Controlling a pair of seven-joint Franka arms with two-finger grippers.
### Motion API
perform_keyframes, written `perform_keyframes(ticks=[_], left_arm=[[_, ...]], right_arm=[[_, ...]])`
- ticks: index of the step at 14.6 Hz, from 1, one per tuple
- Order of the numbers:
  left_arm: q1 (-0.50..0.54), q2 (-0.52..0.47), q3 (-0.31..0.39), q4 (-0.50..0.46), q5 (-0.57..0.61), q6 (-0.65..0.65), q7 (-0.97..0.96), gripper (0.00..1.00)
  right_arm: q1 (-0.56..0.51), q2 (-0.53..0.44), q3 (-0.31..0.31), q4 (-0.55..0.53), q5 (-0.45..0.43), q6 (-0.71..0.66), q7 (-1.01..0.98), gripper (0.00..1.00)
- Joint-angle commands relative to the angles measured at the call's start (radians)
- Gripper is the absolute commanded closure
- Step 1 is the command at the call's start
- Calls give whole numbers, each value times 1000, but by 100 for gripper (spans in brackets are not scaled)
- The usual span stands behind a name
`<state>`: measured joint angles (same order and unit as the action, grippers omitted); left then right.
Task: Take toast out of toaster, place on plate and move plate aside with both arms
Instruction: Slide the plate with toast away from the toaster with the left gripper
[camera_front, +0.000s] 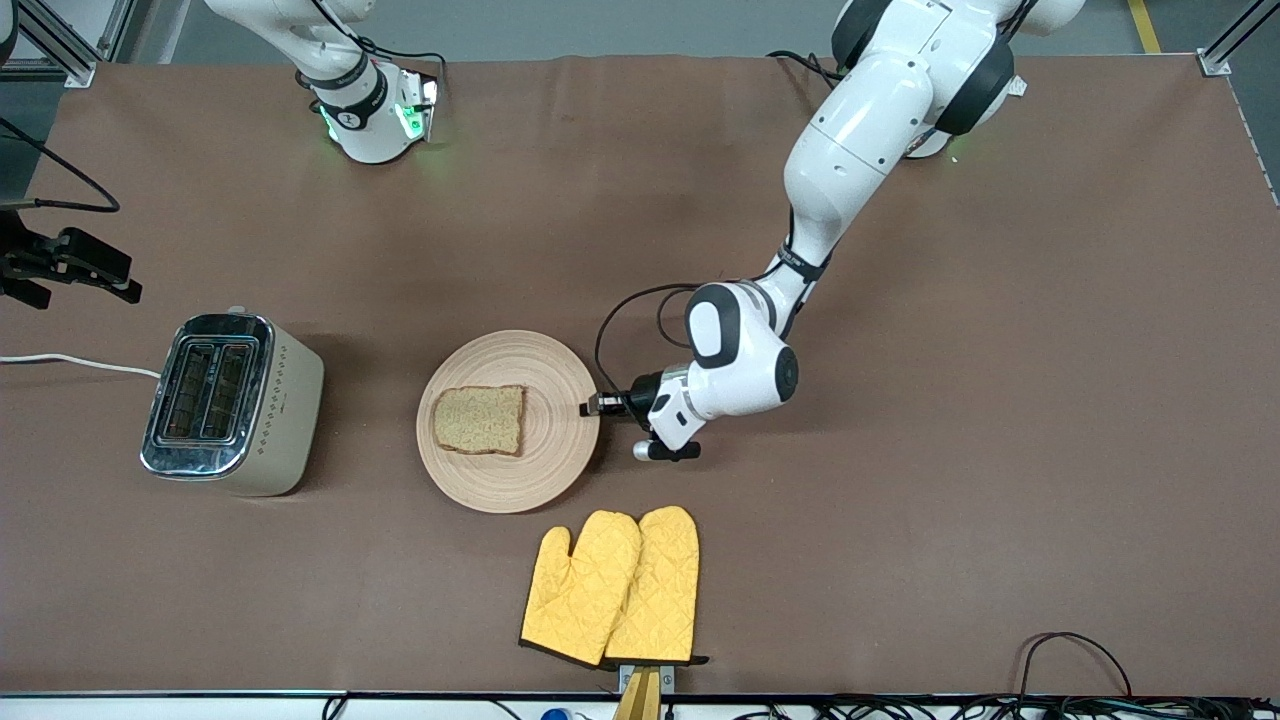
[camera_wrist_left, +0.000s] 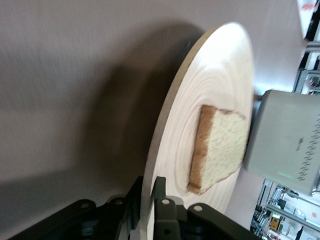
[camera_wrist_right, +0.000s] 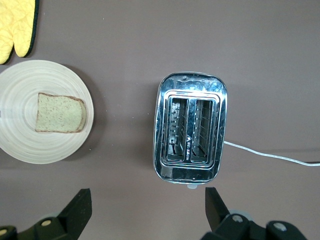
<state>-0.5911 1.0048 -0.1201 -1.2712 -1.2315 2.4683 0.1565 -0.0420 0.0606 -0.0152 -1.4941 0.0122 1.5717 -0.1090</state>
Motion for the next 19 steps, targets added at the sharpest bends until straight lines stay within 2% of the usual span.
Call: perform_keyframes(ticks=[1, 6, 8, 11, 14, 17, 19], left_arm=[[109, -125, 8, -74, 10, -170, 29, 100], [357, -267, 7, -246, 95, -497, 262, 100], [492, -276, 5, -287, 153, -602, 409, 100], [707, -250, 5, -280, 234, -779, 555, 100], [890, -247, 5, -275, 337, -839, 597, 100], [1017, -192, 5, -214, 424, -841, 650, 100], [1073, -154, 5, -211, 434, -841, 724, 99]], right_arm=[[-1, -18, -2, -5, -20, -10, -12, 0], [1, -19, 0, -6, -20, -12, -18, 0], [1, -24, -2, -11, -20, -12, -18, 0], [-1, -24, -3, -11, -20, -12, -21, 0], [-1, -24, -3, -11, -20, -13, -23, 0], [-1, -24, -3, -11, -20, -12, -23, 0], [-1, -24, -3, -9, -21, -12, -23, 0]])
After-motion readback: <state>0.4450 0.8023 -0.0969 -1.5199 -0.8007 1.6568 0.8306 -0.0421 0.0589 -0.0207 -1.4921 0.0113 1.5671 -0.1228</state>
